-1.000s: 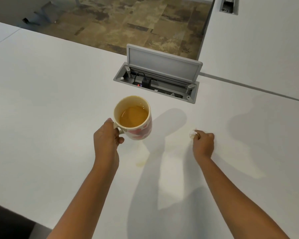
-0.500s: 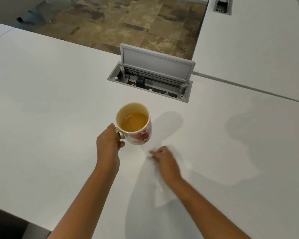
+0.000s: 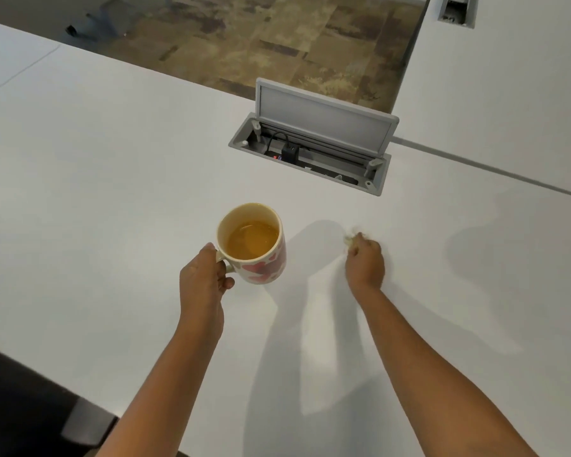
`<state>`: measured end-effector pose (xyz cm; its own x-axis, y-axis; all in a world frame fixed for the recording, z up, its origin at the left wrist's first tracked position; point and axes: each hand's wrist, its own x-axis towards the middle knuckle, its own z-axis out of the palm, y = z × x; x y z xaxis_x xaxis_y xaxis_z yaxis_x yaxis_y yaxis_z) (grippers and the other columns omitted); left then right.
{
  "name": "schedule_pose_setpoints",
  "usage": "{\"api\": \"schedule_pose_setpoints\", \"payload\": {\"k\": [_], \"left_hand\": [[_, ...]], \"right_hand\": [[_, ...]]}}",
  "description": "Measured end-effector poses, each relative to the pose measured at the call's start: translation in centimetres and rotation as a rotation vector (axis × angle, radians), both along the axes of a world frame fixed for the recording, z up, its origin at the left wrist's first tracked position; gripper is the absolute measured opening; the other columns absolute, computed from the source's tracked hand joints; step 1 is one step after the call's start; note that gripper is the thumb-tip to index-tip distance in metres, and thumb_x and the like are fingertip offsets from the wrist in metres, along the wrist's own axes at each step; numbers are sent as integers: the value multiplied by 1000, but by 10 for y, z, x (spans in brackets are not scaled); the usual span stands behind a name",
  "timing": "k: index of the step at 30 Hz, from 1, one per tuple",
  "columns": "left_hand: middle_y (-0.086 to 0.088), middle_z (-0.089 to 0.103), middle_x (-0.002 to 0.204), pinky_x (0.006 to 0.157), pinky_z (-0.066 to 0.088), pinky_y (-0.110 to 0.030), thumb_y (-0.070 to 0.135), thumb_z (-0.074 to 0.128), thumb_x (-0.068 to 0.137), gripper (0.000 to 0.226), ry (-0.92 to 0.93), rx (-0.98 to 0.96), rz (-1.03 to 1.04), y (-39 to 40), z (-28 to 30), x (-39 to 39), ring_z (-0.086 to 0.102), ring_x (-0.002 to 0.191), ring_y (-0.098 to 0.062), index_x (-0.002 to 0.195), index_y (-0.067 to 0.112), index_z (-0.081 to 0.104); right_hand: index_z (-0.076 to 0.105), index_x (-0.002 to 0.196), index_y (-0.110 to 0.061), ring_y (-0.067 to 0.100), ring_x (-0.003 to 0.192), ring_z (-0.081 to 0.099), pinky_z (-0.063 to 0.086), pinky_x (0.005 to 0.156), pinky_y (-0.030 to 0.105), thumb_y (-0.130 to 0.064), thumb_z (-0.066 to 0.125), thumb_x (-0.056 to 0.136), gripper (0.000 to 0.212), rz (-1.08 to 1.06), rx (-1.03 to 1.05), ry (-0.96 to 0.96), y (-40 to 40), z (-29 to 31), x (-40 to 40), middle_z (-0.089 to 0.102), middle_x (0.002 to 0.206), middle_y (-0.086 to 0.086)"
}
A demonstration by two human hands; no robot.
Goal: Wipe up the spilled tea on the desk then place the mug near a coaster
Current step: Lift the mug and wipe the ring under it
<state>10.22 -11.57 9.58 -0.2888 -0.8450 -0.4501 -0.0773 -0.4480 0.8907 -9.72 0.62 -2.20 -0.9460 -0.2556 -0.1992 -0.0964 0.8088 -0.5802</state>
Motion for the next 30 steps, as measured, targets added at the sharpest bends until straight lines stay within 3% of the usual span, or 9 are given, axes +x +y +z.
{"api": "schedule_pose_setpoints", "payload": {"k": [5, 8, 10, 13, 16, 20, 24, 27, 30], "left_hand": [[0, 35, 61, 59, 36, -27, 19, 40, 89, 26, -25, 6, 22, -4, 1, -3, 35, 60, -14, 65, 13, 46], [-1, 35, 62, 58, 35, -27, 20, 40, 89, 20, -24, -20, -6, -4, -2, -7, 36, 62, -16, 72, 11, 46], [-2, 37, 63, 58, 35, -27, 21, 40, 90, 19, -27, -27, -19, -4, -5, -9, 37, 63, -17, 75, 10, 47], [-2, 38, 64, 60, 37, -27, 22, 40, 91, 22, -29, -37, -46, -2, -9, -12, 38, 64, -16, 75, 9, 48], [-1, 37, 64, 58, 37, -26, 20, 40, 90, 20, -42, -39, -54, 0, -10, -15, 36, 62, -14, 74, 10, 47], [-1, 36, 64, 58, 36, -25, 20, 39, 90, 21, -33, -34, -69, -3, -16, -15, 36, 62, -15, 71, 11, 45], [0, 35, 63, 58, 36, -26, 21, 40, 90, 23, -6, -10, -75, -5, -22, -13, 35, 62, -14, 70, 12, 46], [0, 35, 64, 59, 36, -26, 21, 39, 91, 23, 9, 0, -89, -2, -28, -13, 35, 62, -15, 71, 12, 46], [-1, 37, 66, 61, 38, -27, 22, 39, 92, 21, -2, -5, -118, 2, -36, -12, 37, 65, -15, 76, 10, 48]], "right_hand": [[57, 113, -10, 27, 103, 58, 46, 85, 32, -22, 43, 94, 26, 439, -62, -129, -63, -1, 90, 61, 112, 10], [55, 104, -38, 12, 94, 55, 40, 79, 27, -56, 41, 86, 28, 693, -49, -284, -33, -9, 138, 58, 103, -8], [53, 99, -52, 6, 92, 54, 36, 76, 24, -63, 43, 80, 24, 780, -61, -148, 0, -11, 129, 56, 101, -16], [64, 102, -30, 12, 97, 58, 45, 87, 32, -32, 53, 89, 17, 410, -182, -99, 40, -7, 69, 62, 103, -5], [63, 105, -15, 22, 96, 59, 45, 84, 32, -16, 51, 92, 17, 31, -73, -15, 93, 0, 16, 60, 105, 7], [58, 118, -6, 38, 105, 50, 43, 85, 41, 4, 42, 90, 34, -47, 216, 162, 116, -4, 28, 54, 120, 19], [48, 130, -10, 28, 119, 46, 32, 102, 33, 0, 33, 94, 40, 223, 200, 130, 56, -5, 98, 49, 132, 14], [48, 126, -13, 28, 116, 43, 38, 94, 38, 1, 35, 91, 40, 508, 29, -30, 16, 0, 165, 46, 129, 12], [47, 128, -14, 28, 114, 44, 43, 90, 41, -1, 40, 90, 41, 759, 46, -7, 19, -1, 195, 46, 130, 9]]}}
